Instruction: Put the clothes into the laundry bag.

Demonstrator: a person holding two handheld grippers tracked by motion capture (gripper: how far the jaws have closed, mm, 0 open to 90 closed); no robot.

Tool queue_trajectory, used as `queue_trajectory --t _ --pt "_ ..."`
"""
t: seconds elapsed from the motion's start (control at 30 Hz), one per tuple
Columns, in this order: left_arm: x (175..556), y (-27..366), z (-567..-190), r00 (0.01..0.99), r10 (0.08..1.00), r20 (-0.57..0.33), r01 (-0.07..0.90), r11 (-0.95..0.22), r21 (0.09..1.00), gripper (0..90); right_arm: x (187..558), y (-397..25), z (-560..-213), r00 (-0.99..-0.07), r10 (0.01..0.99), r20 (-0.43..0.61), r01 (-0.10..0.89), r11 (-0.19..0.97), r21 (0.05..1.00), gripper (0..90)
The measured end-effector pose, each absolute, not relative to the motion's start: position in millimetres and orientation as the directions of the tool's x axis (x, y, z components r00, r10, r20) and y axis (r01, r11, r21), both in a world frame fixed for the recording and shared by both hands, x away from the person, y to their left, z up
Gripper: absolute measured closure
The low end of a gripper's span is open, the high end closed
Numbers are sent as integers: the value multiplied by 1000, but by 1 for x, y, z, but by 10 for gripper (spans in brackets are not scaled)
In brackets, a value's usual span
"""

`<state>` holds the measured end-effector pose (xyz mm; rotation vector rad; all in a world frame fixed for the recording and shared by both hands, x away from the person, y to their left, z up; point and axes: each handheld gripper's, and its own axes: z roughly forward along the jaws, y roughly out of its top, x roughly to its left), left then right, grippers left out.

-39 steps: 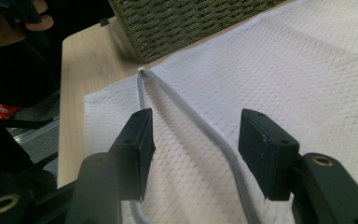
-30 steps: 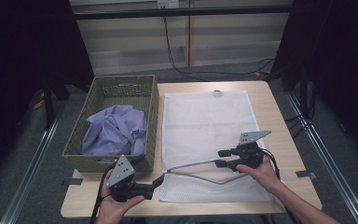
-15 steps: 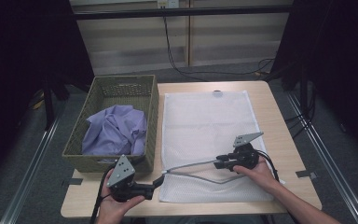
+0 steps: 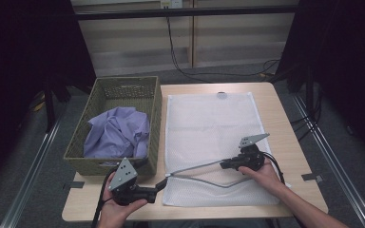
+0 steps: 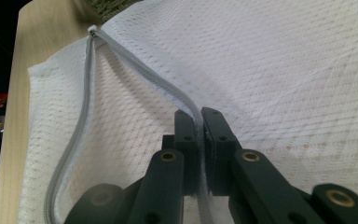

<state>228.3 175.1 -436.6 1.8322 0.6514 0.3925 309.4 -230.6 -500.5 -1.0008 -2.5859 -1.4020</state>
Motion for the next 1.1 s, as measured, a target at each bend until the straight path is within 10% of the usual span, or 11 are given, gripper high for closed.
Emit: queue_trajectory --t 1.1 --pt "229 175 -437 791 611 -34 239 -258 936 70 303 -235 -472 -807 523 273 470 289 834 874"
